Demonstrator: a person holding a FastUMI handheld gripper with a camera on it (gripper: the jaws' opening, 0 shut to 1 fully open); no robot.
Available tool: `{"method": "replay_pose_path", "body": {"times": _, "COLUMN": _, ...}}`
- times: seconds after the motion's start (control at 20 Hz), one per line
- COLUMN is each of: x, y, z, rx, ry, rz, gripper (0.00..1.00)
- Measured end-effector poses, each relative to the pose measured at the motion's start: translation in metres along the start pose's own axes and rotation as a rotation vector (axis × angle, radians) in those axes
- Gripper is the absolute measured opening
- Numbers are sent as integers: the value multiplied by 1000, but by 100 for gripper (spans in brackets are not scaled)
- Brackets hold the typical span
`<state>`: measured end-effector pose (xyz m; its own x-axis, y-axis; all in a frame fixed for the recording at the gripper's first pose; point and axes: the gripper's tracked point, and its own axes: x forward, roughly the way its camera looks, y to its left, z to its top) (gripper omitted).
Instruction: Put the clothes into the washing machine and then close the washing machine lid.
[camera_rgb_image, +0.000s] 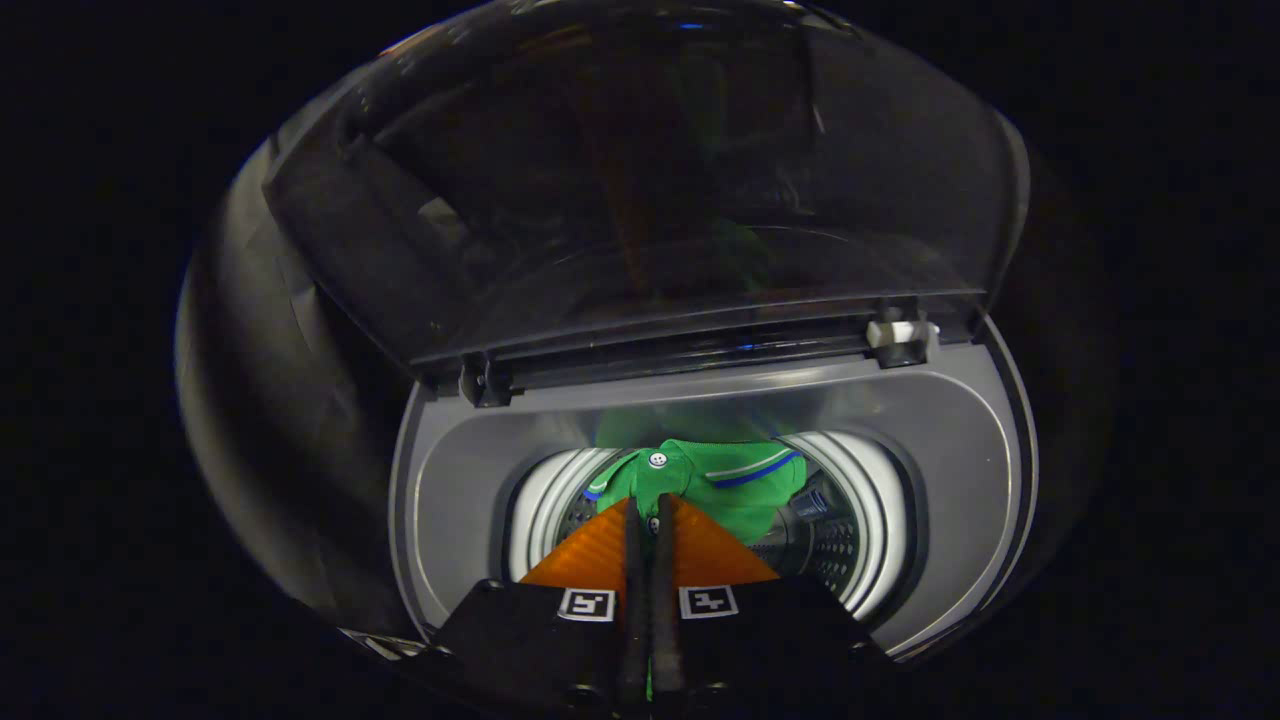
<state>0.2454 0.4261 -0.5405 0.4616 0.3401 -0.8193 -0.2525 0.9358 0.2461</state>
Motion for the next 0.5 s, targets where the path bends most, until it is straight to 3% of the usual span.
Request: {"method": "replay_pose_path", "body": {"times": 0.5, "x": -3, "y": -8, "z": -6, "rx": -9, "ry": 22, "rz": -86, "gripper": 10}}
